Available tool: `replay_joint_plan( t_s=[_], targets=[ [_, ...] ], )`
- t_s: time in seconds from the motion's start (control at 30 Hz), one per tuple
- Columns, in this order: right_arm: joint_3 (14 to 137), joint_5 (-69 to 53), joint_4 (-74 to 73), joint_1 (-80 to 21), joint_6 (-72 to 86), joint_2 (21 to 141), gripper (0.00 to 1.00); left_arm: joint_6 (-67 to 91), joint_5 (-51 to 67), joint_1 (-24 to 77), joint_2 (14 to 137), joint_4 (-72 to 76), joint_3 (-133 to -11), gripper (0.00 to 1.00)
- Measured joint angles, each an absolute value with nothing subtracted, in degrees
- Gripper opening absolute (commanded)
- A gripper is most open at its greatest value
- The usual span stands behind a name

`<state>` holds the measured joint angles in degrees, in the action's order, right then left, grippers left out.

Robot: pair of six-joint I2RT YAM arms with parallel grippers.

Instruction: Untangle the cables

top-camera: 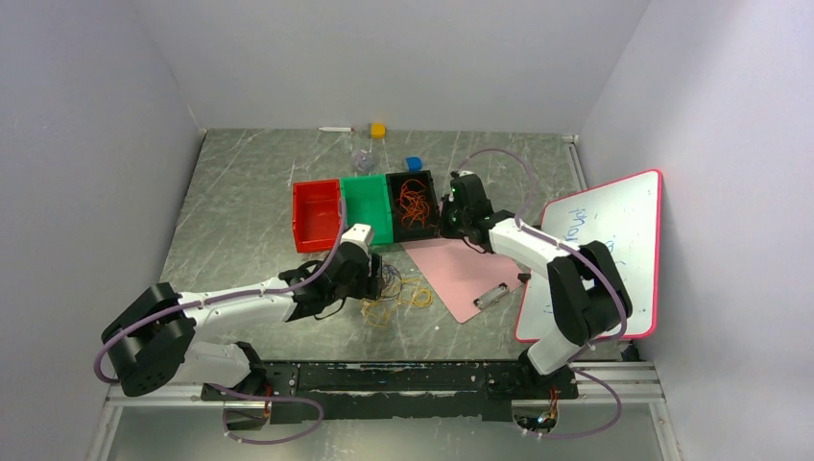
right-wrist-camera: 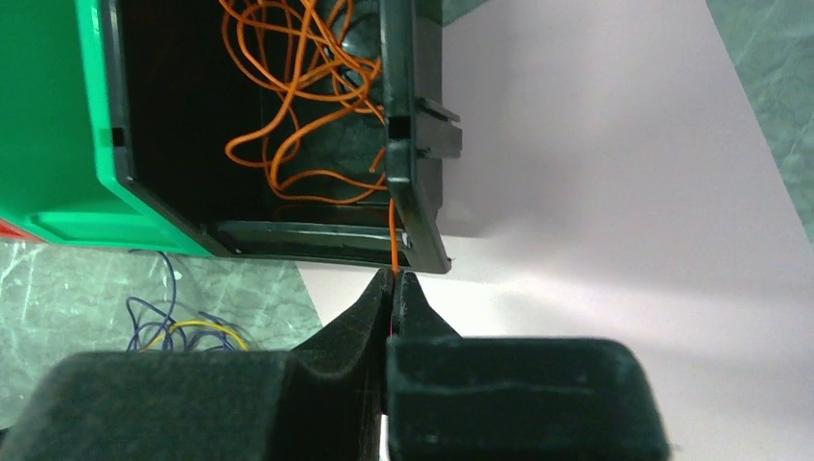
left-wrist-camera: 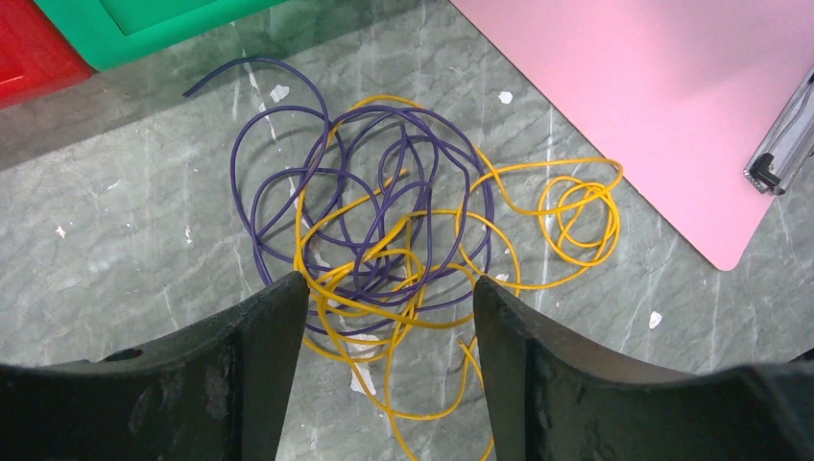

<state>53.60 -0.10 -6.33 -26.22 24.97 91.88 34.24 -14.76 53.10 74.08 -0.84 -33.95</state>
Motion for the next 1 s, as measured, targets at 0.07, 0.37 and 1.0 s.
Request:
replay_joint_plan(
  t_s=[0.07, 0.37, 1.0],
  targets=[
    [54.3, -0.2, -6.4, -26.2, 24.3, 91.9, 0.0, 34.4, -14.8, 53.1, 74.1, -0.8, -34.0, 0.68],
    [61.9, 0.0, -7.1, -27.6, 21.3, 95.8, 0.0, 34.4, -14.8, 53.1, 74.0, -0.8, -34.0, 0.67],
    [73.5, 3.0, -9.3, -32.0, 18.8, 110.9, 0.0, 35.4, -14.9, 53.1, 71.4, -1.2, -32.9, 0.67]
  ],
)
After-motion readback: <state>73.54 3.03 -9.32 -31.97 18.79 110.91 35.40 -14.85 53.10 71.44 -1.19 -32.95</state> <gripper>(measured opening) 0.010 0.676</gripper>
